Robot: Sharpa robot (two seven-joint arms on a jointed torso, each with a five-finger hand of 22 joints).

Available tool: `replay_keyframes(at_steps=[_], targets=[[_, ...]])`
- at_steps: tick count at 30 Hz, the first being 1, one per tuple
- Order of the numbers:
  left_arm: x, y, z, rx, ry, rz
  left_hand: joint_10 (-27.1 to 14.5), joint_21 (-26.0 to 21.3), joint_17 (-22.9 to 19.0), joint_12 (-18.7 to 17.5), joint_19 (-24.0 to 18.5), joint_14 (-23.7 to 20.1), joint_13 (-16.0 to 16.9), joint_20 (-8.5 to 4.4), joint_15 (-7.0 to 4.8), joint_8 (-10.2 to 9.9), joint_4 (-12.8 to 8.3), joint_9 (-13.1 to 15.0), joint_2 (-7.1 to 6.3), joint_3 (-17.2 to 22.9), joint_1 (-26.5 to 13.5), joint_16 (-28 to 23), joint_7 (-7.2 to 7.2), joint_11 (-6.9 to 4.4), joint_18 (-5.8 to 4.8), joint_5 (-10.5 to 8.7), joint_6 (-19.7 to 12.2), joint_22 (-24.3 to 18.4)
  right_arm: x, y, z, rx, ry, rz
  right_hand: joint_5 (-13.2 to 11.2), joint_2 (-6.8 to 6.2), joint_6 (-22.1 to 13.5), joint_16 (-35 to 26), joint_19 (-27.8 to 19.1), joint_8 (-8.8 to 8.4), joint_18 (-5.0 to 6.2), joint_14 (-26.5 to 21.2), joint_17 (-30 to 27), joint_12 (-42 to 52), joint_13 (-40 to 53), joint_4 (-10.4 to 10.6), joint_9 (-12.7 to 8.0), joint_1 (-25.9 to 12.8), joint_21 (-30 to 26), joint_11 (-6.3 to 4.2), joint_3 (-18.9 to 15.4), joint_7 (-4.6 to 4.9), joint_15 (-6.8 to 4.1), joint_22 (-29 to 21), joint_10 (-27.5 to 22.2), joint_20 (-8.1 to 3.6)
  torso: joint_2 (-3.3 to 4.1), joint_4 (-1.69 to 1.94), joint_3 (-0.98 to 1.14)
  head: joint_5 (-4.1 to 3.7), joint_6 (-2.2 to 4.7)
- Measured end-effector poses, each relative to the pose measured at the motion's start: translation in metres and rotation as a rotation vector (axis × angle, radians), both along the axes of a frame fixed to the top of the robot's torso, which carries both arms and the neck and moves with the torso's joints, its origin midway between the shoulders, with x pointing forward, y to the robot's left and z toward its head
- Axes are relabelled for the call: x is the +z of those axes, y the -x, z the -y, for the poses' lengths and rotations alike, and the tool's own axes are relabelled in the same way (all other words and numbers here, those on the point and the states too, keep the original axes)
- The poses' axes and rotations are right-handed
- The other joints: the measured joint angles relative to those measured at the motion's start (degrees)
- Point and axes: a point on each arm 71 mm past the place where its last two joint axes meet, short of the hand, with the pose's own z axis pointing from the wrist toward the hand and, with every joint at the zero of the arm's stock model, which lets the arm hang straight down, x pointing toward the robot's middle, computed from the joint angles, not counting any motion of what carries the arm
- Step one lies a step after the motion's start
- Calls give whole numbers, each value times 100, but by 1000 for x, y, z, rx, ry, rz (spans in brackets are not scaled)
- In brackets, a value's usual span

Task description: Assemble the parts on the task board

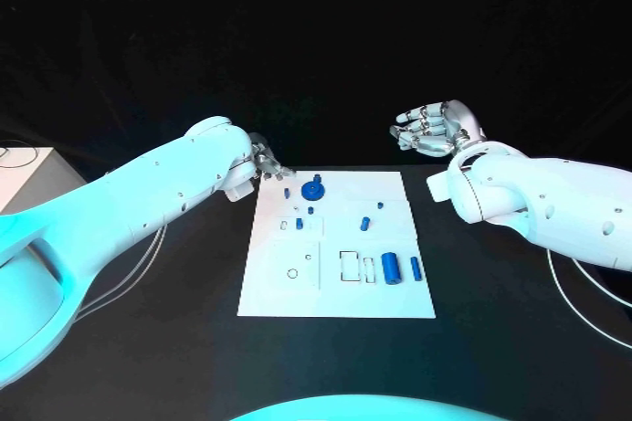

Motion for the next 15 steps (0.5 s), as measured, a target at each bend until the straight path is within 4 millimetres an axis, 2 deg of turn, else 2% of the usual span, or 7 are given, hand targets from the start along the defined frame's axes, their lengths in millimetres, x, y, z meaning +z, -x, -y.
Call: replay_keyframes(at_steps=[9,15], targets=[[-2,-4,-4,7,-25,-16,-21,0,0,0,0,0,-4,0,0,-25,-16,-14,0,63,0,0,20,21,0,0,-20,1,1,2,-3,8,-3,1,23,0,0,-22,0,0,0,0,-5,0,0,0,-6,0,0,0,0,-1,0,-14,0,0,71,17,1,12,2],[-4,-5,-6,13,-35,-25,-21,0,0,0,0,0,3,0,0,-33,0,-14,0,79,0,0,20,21,0,0,-20,13,3,3,-7,19,-7,4,23,0,-1,-22,0,0,0,0,-14,0,0,0,-6,0,0,0,0,-1,0,-21,0,0,120,6,1,40,13]])
